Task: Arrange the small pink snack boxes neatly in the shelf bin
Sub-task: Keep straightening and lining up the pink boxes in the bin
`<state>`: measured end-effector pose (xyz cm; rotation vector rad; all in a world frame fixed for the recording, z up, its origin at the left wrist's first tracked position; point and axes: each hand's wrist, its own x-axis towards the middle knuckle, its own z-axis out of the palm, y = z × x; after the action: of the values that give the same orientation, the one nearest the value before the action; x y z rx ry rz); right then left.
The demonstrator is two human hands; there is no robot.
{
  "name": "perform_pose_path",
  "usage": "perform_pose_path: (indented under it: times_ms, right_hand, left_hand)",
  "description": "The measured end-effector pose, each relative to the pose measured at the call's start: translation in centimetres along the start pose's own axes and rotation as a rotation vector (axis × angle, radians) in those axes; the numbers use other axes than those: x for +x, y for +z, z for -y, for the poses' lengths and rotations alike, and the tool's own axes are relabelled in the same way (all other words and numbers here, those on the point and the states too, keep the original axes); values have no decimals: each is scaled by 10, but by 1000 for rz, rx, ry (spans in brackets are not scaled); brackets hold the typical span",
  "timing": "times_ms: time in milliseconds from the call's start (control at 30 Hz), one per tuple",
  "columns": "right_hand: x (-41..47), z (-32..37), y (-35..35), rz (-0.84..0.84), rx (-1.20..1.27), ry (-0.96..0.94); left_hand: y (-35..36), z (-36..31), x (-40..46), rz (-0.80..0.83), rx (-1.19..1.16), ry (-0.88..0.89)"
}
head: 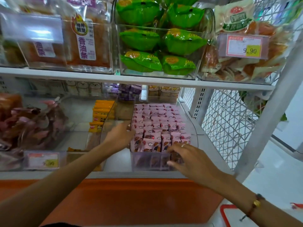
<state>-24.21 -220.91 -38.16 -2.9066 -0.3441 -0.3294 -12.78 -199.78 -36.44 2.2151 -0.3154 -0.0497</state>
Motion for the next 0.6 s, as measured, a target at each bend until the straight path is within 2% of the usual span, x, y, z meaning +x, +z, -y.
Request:
perform_pose_path:
  times_ms: [133, 200, 233, 300, 333, 400, 467, 500, 600]
  right_hand:
    - [3, -3, -3, -33, 26, -33]
    - [3, -2, -3, -35, 11, -43]
    - [2, -2, -3, -29, 15, -47]
    - [0, -1, -5, -59, 49, -34]
    - [-2, 0, -6, -102, 69, -7]
    - [-2, 1, -8, -152, 61, 51]
    - [-1, 1, -7, -26, -15, 105]
    - [2, 1, -6, 62, -46, 127]
    - [12, -1, -3, 198, -30, 185]
  left_hand:
    - [-2, -8, -3, 13, -26, -34]
    - [-4, -10, -7, -21, 131, -19]
    - [-5, -10, -10, -79, 274, 47]
    - [-9, -16, -17, -195, 445, 372]
    - [-12, -23, -20, -150, 468, 541]
    - [-14, -35, -19, 111, 560, 674]
    - [-13, -43, -12, 344, 750, 659]
    - [-13, -46, -8, 408, 825, 635]
    - [-15, -49, 5, 424, 957, 602]
